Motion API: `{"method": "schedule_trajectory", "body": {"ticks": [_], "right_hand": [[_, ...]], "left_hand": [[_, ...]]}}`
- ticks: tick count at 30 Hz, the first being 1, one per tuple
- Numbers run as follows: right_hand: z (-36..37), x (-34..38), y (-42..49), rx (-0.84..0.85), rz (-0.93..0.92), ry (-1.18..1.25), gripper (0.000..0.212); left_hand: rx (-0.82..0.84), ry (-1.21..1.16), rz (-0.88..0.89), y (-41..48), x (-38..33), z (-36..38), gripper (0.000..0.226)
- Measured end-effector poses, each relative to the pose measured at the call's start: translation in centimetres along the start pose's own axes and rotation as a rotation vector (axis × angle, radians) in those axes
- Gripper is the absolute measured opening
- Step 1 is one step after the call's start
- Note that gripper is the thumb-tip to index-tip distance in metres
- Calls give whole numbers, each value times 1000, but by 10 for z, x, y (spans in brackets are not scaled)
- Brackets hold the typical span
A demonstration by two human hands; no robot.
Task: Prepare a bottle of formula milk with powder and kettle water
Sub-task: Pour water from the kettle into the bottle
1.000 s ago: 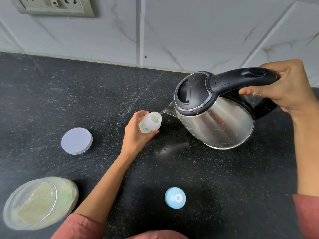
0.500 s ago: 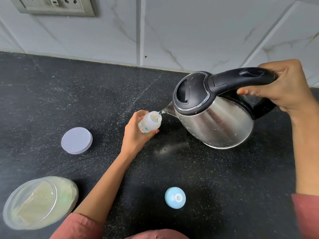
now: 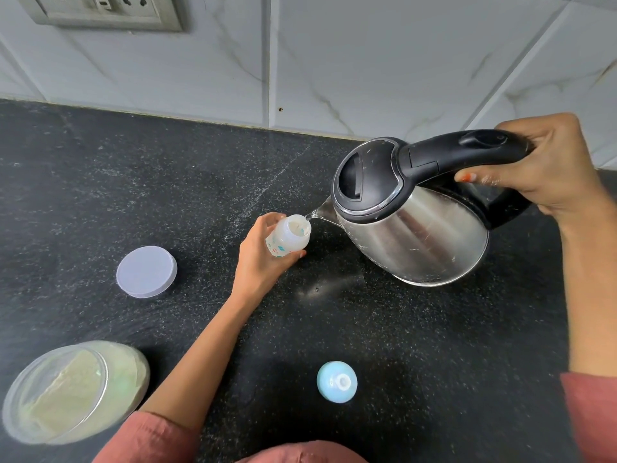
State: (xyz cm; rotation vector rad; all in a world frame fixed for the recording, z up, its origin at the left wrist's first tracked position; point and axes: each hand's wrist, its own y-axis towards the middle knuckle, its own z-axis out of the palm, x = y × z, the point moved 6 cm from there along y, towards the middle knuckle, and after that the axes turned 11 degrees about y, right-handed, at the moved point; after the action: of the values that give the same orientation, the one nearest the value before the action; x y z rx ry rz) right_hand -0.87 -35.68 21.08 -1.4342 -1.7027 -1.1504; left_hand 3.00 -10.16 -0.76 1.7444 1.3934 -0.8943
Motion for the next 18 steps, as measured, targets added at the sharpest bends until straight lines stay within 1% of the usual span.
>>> {"method": "schedule_trajectory", "body": {"ticks": [7, 18], "right_hand": [[3, 2, -1, 13, -11, 13, 35], [5, 4, -2, 22, -12, 2, 38]], "left_hand": [[0, -8, 0, 0, 1, 0, 61], [-1, -23, 5, -1, 0, -1, 61]]}}
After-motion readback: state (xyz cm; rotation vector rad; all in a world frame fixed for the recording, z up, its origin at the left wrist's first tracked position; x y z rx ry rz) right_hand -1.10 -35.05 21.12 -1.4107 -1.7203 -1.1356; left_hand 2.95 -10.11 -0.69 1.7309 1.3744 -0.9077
